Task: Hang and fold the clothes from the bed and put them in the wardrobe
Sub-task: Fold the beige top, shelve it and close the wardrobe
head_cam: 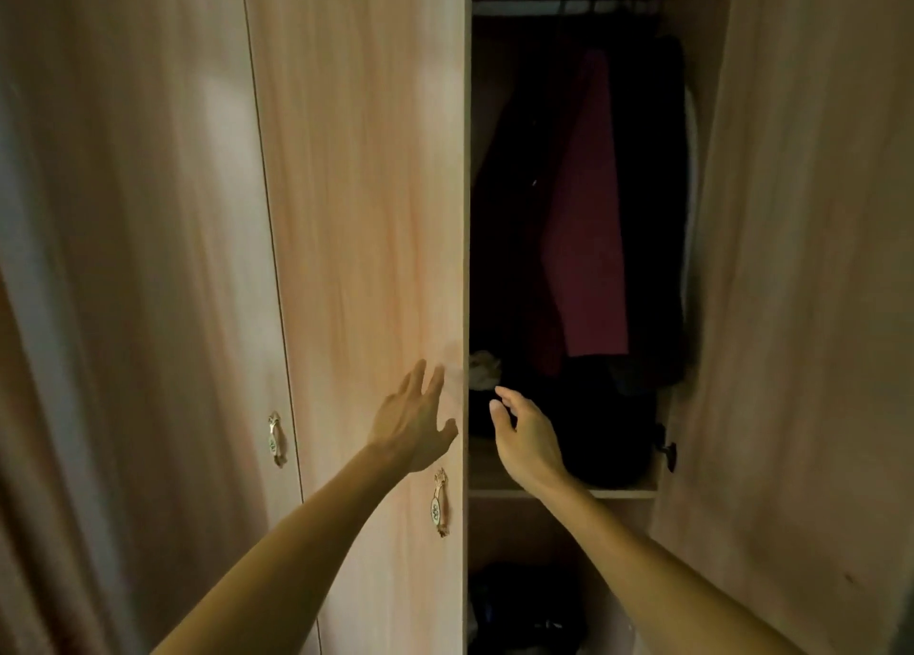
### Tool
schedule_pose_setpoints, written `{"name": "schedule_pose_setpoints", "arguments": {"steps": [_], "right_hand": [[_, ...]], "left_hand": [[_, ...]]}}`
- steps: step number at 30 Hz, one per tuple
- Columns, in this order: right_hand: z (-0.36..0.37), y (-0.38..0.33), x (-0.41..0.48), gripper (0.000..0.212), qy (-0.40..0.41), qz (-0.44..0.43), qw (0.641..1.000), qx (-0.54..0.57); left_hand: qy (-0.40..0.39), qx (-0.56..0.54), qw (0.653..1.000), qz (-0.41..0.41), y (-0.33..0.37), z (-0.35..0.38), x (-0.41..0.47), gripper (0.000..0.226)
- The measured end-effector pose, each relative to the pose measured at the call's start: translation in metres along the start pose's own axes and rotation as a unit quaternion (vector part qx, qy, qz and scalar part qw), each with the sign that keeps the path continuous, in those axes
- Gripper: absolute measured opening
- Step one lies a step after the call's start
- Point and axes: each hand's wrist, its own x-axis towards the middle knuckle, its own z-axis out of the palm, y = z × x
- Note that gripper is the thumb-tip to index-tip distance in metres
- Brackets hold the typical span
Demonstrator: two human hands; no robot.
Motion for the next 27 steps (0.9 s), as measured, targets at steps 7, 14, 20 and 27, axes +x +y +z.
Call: {"name": "schedule_pose_setpoints", "arguments": {"steps": [7, 14, 20, 27], "right_hand": [[-0.001, 0.016, 0.037, 0.041, 0.006, -0.009, 1.0, 0.009], [0.005, 0.025, 0.078, 0.041, 0.01, -0.042, 0.998, -0.055], [0.007, 0.039, 0.11, 0.043, 0.005, -0.045, 0.99, -0.13], [0.006, 0.06, 0.121, 0.045, -0.005, -0.014, 0.984, -0.177]], "left_hand": [[0.001, 0.026, 0.998, 0.051, 0.001, 0.025, 0.041, 0.081], [-0.017, 0.023, 0.996, 0.09, -0.016, 0.047, 0.078, 0.089], [-0.041, -0.015, 0.997, 0.067, -0.003, 0.076, 0.123, 0.096], [-0.058, -0.031, 0.993, 0.099, -0.009, 0.086, 0.153, 0.098]]}}
